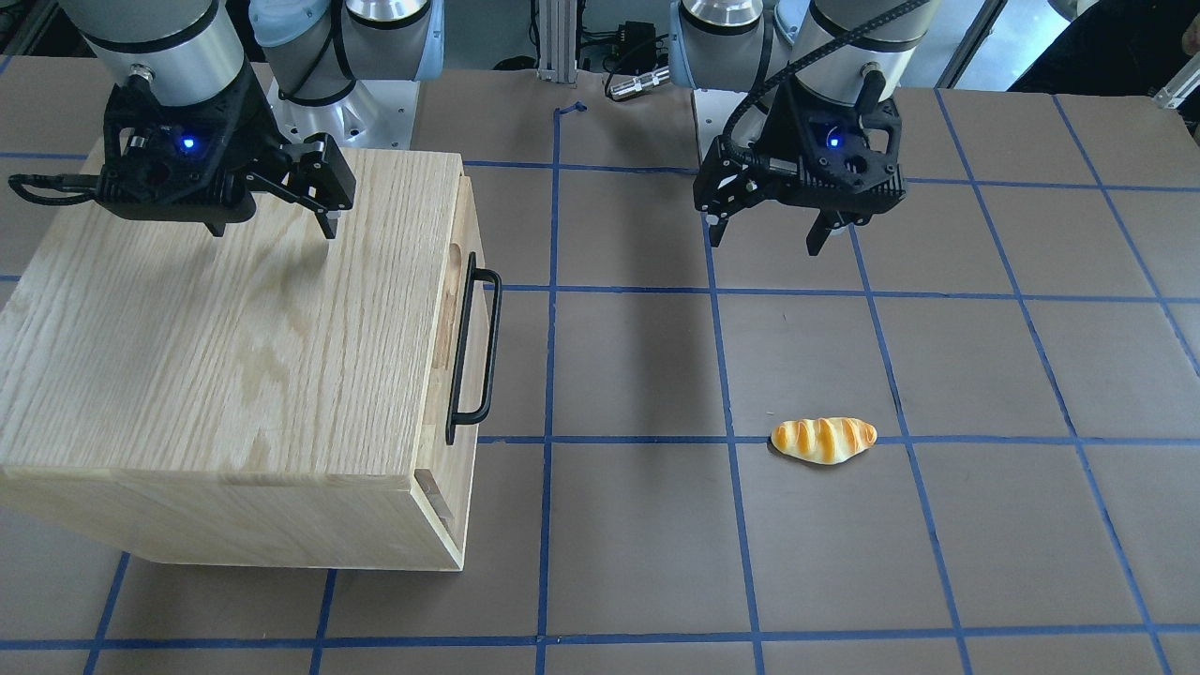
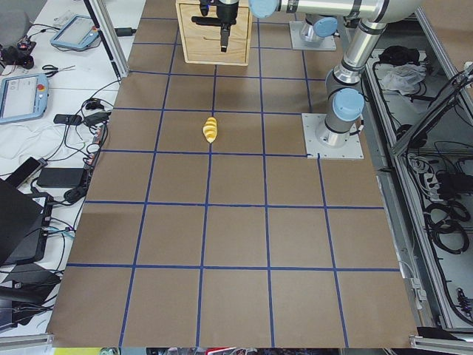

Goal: Open upper drawer
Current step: 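Move the open left gripper toward the black drawer handle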

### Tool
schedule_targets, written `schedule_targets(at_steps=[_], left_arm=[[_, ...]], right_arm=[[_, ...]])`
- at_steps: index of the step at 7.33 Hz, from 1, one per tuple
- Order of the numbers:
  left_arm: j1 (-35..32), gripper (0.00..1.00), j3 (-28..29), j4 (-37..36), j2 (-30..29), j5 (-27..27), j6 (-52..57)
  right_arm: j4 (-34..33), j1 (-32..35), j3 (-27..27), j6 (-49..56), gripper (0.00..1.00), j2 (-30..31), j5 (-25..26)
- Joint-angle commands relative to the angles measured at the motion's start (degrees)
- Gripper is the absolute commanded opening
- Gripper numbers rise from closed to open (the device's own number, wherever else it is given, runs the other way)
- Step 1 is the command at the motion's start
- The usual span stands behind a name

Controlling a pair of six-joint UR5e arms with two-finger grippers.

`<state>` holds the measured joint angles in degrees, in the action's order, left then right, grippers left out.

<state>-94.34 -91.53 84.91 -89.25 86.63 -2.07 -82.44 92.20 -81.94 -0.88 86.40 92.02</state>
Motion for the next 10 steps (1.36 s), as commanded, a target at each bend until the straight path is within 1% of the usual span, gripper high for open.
schedule_targets(at_steps=[1,2,3,4,5,6,7,10], left_arm=[[-3.29,1.00,1.09,-0.79,-3.71,-1.73,-0.30],[-4.87,1.00,2.57,-1.24,-6.52,-2.08,-0.83],[-6.37,1.00,2.94,-4.89,-9.51,-6.61,-1.53],[-8.47,1.00,3.11,-7.89,-11.72,-7.78,-3.10],[-10.58,1.00,4.33,-9.49,-13.57,-10.93,-3.73],[-11.56,1.00,5.91,-12.02,-15.58,-13.57,-6.34],[-11.74,1.00,7.41,-13.01,-17.00,-16.21,-6.89],[-12.27,1.00,7.77,-13.10,-19.20,-16.50,-6.28]], right_arm=[[0.00,0.00,-0.07,0.00,1.00,0.00,0.00],[0.00,0.00,-0.07,0.09,1.00,0.00,0.00],[0.00,0.00,-0.07,0.00,1.00,0.00,0.00],[0.00,0.00,0.02,0.00,1.00,0.00,0.00],[0.00,0.00,0.02,0.00,1.00,0.00,0.00],[0.00,0.00,0.02,0.00,1.00,0.00,0.00],[0.00,0.00,0.02,0.00,1.00,0.00,0.00],[0.00,0.00,0.02,0.00,1.00,0.00,0.00]])
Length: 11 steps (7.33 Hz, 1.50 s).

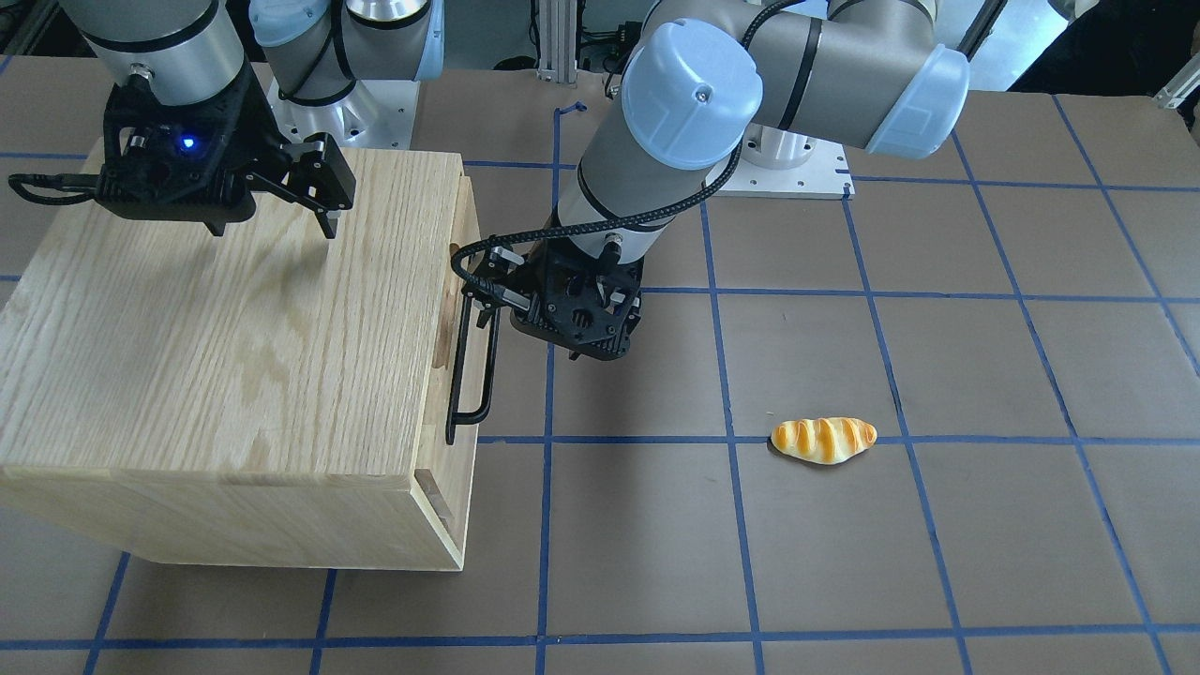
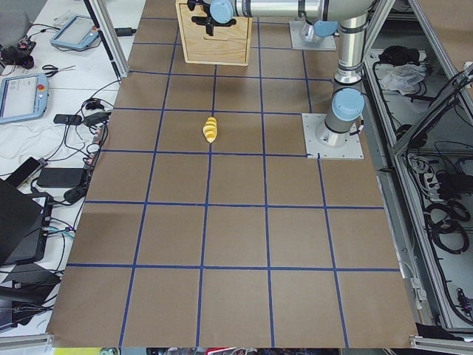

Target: Open upper drawer

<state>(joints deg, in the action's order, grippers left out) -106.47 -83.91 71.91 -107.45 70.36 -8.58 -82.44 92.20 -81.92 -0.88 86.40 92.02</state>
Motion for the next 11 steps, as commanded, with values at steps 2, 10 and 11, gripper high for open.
schedule_targets(at_steps=[2,10,11], left_arm=[[-0.14,1.00,0.15,-0.80,-2.84,-0.13,0.84],[12.23,1.00,-4.68,1.73,1.80,4.61,13.05],[14.86,1.00,-4.77,2.61,2.33,4.52,13.49]], right_arm=[[0.00,0.00,0.00,0.00,1.00,0.00,0.00],[0.00,0.00,-0.09,0.00,1.00,0.00,0.00],[0.00,0.00,0.00,0.00,1.00,0.00,0.00]])
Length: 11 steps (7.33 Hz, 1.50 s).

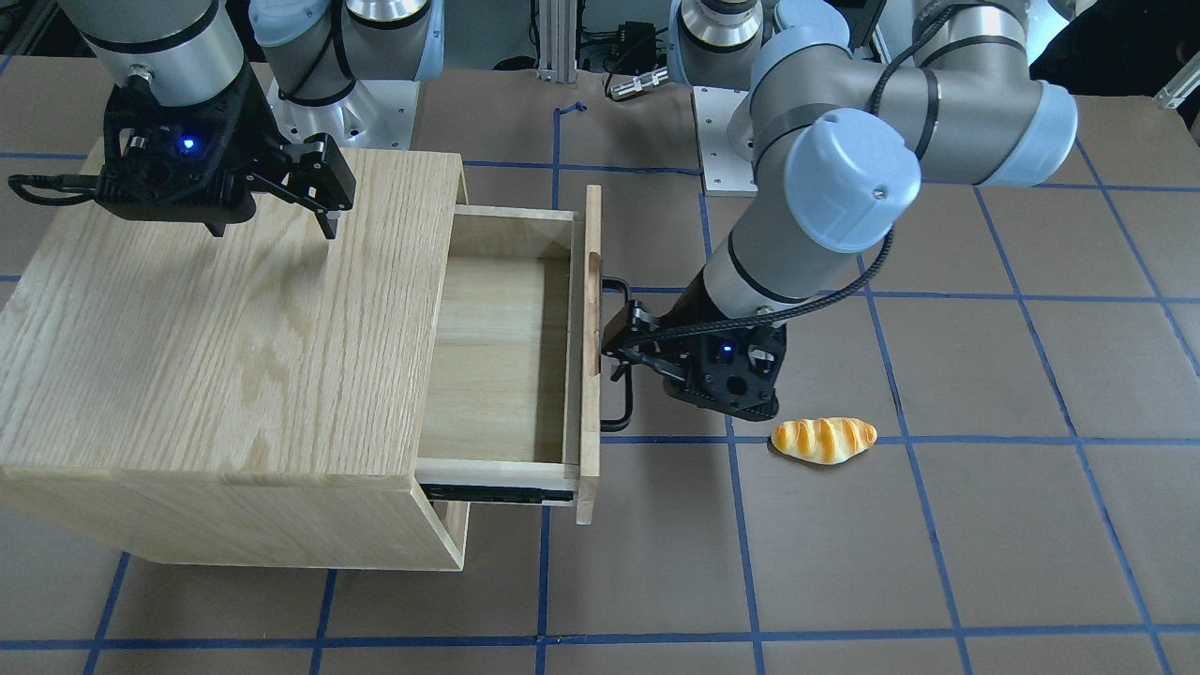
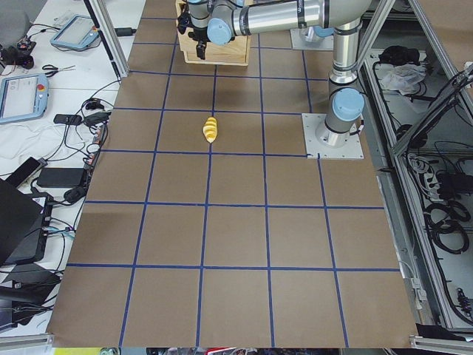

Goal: Open upper drawer
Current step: 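Pull the handle with the left gripper, sliding the drawer out toward the croissant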

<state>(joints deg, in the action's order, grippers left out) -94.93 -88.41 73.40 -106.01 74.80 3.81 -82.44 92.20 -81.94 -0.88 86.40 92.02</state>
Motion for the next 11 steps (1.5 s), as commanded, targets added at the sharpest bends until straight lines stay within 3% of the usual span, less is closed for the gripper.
schedule_targets(at_steps=[1,5,8,9,11], left_arm=[[5.70,1.00,-0.45,2.79,1.59,0.17,2.51],[9.15,1.00,-2.04,4.03,3.87,0.35,4.28],[7.84,1.00,1.55,13.66,11.22,4.39,-1.06],[7.75,1.00,1.74,20.05,15.00,7.96,-1.69],[7.75,1.00,1.05,20.82,19.59,14.38,-1.61]], right_arm=[[0.00,0.00,0.02,0.00,1.00,0.00,0.00],[0.00,0.00,0.02,0.00,1.00,0.00,0.00],[0.00,0.00,-0.06,0.00,1.00,0.00,0.00],[0.00,0.00,0.02,0.00,1.00,0.00,0.00],[0.00,0.00,0.02,0.00,1.00,0.00,0.00]])
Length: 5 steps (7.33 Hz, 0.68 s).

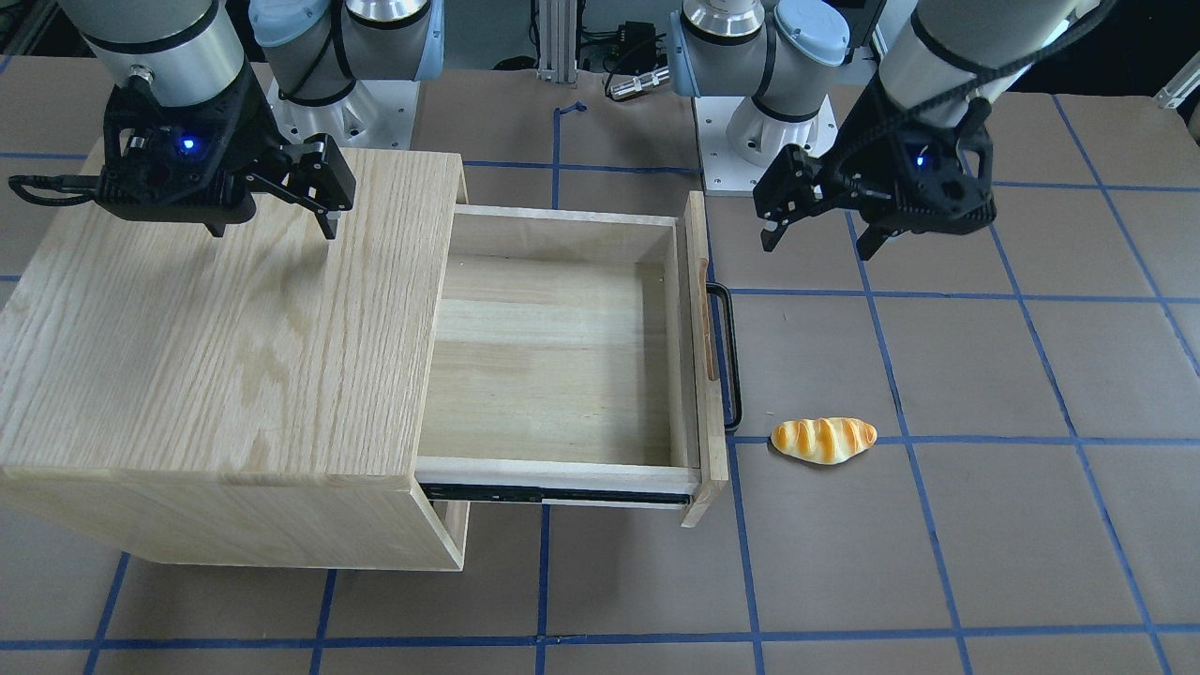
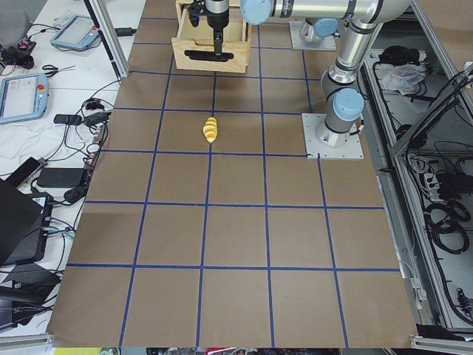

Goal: Open upper drawer
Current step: 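Pull the handle with the left gripper, sliding the drawer out toward the croissant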

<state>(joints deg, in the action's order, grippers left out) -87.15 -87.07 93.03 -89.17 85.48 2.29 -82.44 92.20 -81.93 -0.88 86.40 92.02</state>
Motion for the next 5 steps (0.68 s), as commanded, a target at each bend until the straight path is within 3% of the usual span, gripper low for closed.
schedule_targets(at_steps=[1,5], left_arm=[[-0.04,1.00,-0.91,0.50,2.51,6.17,0.26],[-0.04,1.00,-1.35,-5.21,1.19,5.93,-0.62]], right_arm=[[0.00,0.00,-0.07,0.00,1.00,0.00,0.00],[0.00,0.00,-0.07,0.09,1.00,0.00,0.00]])
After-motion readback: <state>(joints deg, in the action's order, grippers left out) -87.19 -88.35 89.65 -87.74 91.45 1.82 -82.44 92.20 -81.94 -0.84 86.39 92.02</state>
